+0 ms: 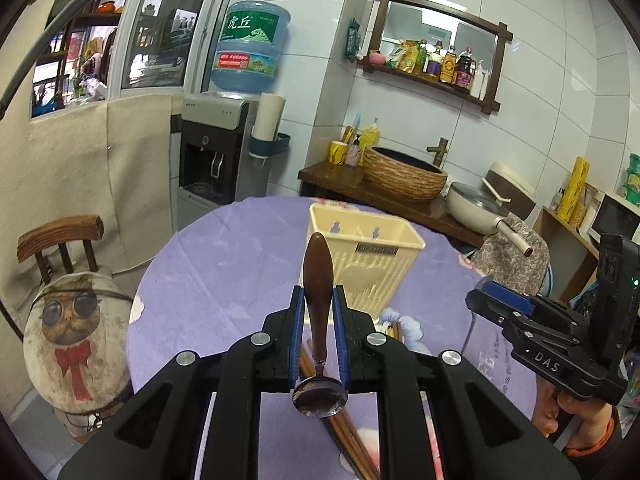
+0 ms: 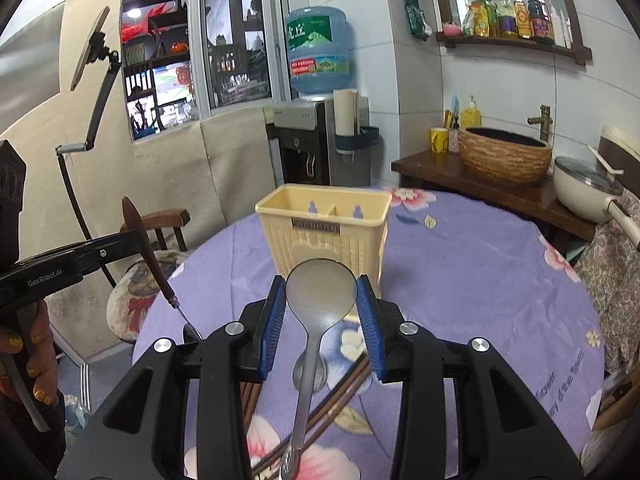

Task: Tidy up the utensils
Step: 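Carry both spoons to the cream holder and lower them in, handles down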

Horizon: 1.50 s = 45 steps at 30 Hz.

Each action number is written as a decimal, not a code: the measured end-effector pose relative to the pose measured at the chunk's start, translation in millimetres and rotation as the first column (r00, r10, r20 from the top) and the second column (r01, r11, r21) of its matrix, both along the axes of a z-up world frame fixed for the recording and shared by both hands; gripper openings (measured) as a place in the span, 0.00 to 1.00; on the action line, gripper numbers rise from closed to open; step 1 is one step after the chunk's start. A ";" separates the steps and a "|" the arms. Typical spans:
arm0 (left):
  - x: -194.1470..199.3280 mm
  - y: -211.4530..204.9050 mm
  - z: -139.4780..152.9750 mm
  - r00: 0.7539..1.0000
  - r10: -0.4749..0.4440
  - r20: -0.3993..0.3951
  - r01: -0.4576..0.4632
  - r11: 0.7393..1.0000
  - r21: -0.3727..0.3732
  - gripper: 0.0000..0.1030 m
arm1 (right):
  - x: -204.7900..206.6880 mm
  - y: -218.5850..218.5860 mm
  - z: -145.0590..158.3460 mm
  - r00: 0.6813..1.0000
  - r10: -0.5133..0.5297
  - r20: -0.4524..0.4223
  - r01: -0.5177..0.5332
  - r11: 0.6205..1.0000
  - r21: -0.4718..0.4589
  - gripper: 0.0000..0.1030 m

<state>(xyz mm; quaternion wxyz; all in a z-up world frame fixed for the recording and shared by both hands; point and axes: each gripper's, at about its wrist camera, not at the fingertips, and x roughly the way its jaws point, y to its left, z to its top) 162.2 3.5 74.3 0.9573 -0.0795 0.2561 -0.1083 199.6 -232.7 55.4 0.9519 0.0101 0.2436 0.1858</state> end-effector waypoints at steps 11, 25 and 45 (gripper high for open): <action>67.9 -13.9 90.9 0.994 0.006 0.114 -0.001 0.999 -0.044 0.14 | 81.8 6.1 93.0 0.981 -0.097 0.170 0.089 0.994 0.057 0.36; 147.8 -37.1 52.0 0.994 0.056 0.089 -0.054 0.998 -0.024 0.14 | 147.1 22.6 38.7 0.957 -0.189 0.219 0.197 0.980 -0.015 0.36; 158.5 -48.9 -22.9 0.998 0.042 -0.037 -0.041 0.999 0.033 0.14 | 129.8 24.5 -28.2 0.961 -0.176 0.212 0.201 0.974 -0.101 0.36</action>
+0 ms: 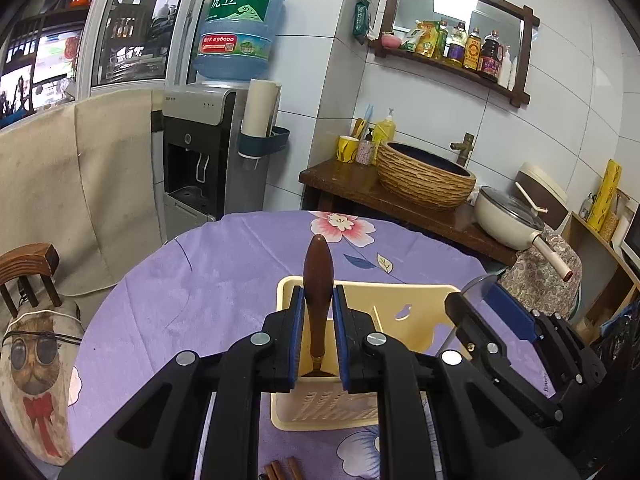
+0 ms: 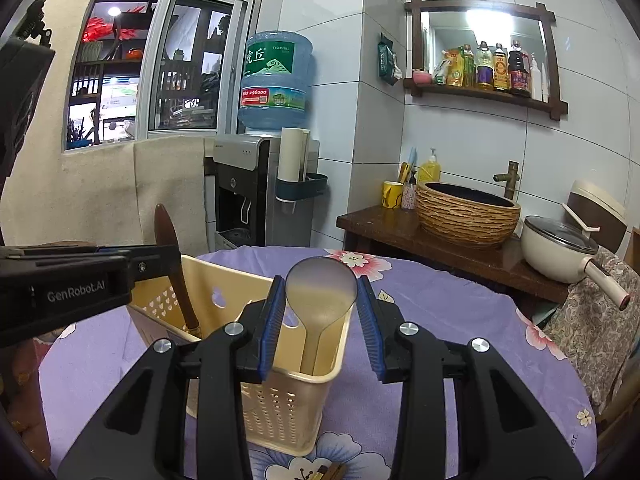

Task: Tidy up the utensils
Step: 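Carry both spoons to the cream holder and lower them in, handles down, then open both tools and move them back to the utensils on the table, then grasp another silver spoon with the right tool while the left tool grasps the black chopstick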

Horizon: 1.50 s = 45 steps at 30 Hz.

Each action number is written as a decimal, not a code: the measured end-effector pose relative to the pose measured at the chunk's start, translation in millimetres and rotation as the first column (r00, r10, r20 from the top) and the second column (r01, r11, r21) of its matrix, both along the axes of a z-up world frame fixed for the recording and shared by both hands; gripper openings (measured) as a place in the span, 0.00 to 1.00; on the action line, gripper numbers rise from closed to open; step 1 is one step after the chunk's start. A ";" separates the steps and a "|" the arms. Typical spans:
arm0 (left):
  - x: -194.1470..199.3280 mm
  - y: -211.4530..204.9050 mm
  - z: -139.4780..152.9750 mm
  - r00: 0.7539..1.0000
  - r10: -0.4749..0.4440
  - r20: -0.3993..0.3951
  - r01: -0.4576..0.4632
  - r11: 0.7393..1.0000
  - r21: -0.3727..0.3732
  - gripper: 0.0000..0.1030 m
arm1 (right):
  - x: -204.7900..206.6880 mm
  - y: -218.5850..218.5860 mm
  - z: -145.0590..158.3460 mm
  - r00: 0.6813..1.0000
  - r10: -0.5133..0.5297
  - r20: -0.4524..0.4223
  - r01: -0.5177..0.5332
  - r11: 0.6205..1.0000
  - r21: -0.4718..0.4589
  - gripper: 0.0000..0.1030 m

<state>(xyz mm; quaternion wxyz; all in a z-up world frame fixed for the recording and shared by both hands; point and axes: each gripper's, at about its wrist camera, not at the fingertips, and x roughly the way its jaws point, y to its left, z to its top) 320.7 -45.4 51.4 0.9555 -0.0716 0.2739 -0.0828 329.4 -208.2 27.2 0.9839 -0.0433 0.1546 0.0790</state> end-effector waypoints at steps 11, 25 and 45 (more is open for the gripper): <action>-34.5 9.4 18.2 0.995 0.022 0.101 -0.021 1.000 -0.013 0.59 | -20.4 -12.5 11.1 1.000 -0.004 0.014 0.004 0.999 0.043 0.62; -106.6 73.5 -42.9 0.991 0.101 -0.088 -0.103 0.995 -0.020 0.94 | -96.4 -3.0 -36.0 0.951 0.149 -0.271 -0.145 0.989 0.032 0.72; -127.3 79.5 -105.8 0.959 0.109 -0.261 -0.099 0.994 0.052 0.69 | -82.3 40.1 -116.0 0.824 0.197 -0.531 -0.254 0.967 -0.036 0.56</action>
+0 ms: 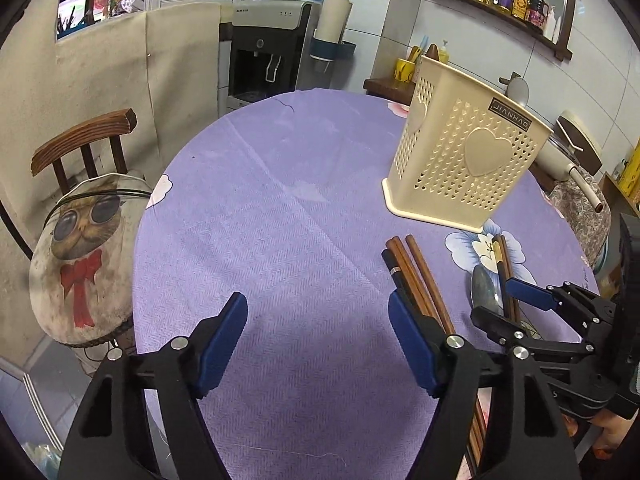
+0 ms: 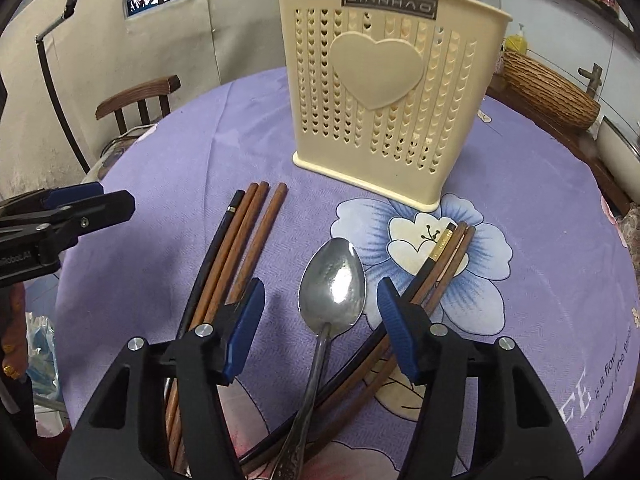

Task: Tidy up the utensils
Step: 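Grasp another silver spoon with the right tool while the left tool grasps the black chopstick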

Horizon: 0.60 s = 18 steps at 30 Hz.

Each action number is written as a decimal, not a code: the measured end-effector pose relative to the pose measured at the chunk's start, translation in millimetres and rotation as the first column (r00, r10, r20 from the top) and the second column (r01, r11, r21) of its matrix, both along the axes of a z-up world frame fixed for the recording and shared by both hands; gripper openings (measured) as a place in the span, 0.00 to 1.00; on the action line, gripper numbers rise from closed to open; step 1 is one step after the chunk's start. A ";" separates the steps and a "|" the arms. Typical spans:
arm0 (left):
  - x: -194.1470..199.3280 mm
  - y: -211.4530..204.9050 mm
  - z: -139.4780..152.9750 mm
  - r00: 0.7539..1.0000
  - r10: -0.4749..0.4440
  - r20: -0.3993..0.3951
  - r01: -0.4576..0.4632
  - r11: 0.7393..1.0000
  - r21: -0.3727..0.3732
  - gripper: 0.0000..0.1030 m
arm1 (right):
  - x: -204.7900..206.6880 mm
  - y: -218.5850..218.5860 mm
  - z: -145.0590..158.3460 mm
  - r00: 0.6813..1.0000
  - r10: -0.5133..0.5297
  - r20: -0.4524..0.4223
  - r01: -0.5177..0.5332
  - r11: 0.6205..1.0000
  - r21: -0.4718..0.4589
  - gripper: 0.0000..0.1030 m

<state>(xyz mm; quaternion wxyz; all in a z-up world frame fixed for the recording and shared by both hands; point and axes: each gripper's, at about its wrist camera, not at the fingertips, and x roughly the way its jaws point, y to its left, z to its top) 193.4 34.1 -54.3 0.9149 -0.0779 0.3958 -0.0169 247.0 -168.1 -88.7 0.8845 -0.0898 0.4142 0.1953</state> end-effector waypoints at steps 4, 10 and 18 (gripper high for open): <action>0.0 -3.0 -0.2 1.000 -0.006 -0.006 0.006 1.000 -0.004 0.69 | 6.9 5.5 -8.0 0.999 0.009 -0.035 -0.010 1.000 -0.016 0.53; 0.3 -5.9 0.1 1.000 -0.012 -0.009 0.012 1.000 -0.002 0.69 | 16.1 2.0 -9.1 0.998 -0.021 -0.059 0.021 1.000 0.006 0.47; 4.1 -22.8 -2.5 0.998 -0.052 -0.026 0.052 0.999 0.000 0.66 | 17.0 10.3 -7.8 0.998 -0.028 -0.060 0.027 0.999 -0.017 0.37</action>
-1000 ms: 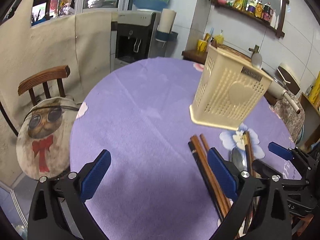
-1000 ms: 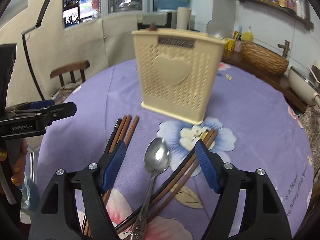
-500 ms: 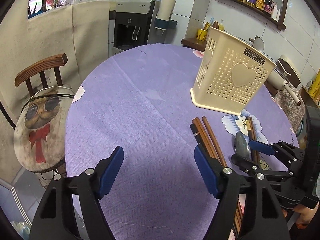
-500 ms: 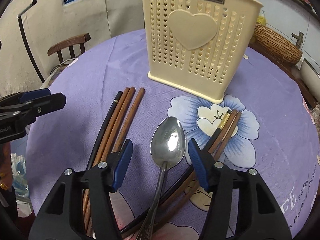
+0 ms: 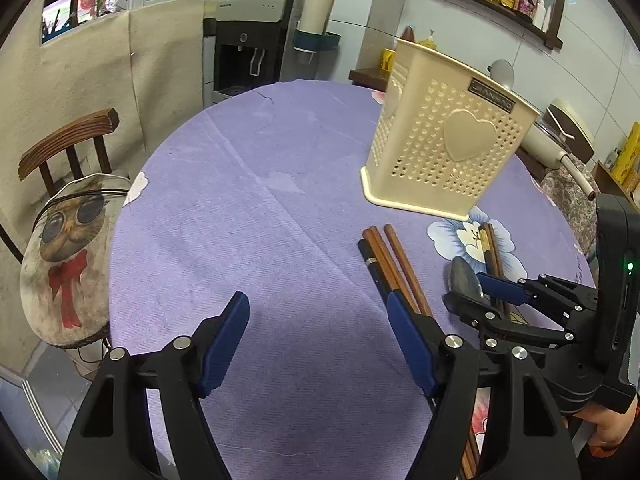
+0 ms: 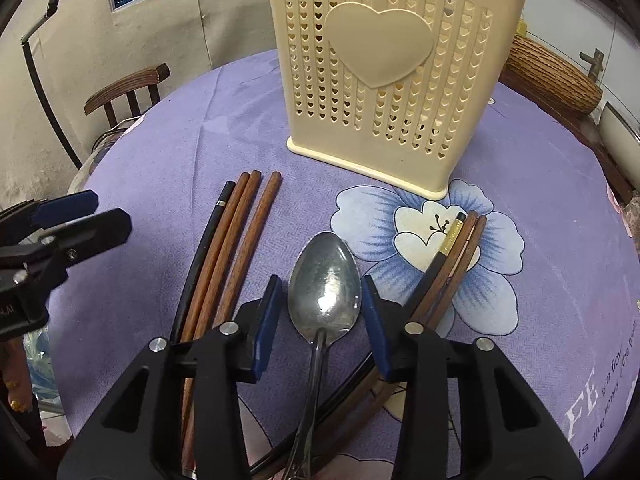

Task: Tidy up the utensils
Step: 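Grasp another silver spoon with the right tool while the left tool grasps the black chopstick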

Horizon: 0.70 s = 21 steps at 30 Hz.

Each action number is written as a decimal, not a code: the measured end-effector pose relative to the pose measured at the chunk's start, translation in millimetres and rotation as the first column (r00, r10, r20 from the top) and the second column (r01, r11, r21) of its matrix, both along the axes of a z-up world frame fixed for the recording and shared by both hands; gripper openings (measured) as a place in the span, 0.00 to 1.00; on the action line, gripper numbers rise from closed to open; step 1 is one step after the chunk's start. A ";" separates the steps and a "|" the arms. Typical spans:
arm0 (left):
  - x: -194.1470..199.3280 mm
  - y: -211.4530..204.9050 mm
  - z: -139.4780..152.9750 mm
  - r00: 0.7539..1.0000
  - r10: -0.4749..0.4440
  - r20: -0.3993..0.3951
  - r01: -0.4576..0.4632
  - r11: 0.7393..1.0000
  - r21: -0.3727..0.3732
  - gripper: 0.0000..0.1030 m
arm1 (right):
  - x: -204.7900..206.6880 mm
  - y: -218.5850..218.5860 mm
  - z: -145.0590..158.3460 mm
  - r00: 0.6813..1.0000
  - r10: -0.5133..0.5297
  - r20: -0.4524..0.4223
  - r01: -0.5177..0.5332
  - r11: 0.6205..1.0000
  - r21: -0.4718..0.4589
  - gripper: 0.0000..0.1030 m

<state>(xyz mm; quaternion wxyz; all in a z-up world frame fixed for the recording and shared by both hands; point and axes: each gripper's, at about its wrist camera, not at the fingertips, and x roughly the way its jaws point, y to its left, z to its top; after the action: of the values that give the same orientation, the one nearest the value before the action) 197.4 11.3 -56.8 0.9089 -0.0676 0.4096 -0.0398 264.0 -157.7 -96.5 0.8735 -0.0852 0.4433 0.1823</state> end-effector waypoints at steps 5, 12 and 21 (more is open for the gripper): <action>4.9 -14.7 -6.2 0.998 -0.048 -0.034 0.048 0.999 -0.009 0.58 | -0.2 -3.9 -0.3 1.000 0.006 0.004 -0.006 1.000 0.013 0.37; 25.6 -27.8 -18.6 0.992 -0.083 -0.090 0.083 0.997 -0.006 0.48 | -2.9 -12.9 -0.1 1.000 0.001 0.008 -0.001 0.999 0.047 0.37; 31.3 -35.8 -21.8 0.993 -0.066 -0.098 0.077 0.990 0.117 0.46 | -6.1 -15.3 0.1 1.000 -0.004 0.014 0.003 0.999 0.053 0.37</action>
<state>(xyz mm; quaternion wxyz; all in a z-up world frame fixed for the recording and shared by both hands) 228.7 -24.5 -78.7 0.8889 0.0003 0.4559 -0.0442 257.9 -173.0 -96.4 0.8790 -0.0623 0.4322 0.1917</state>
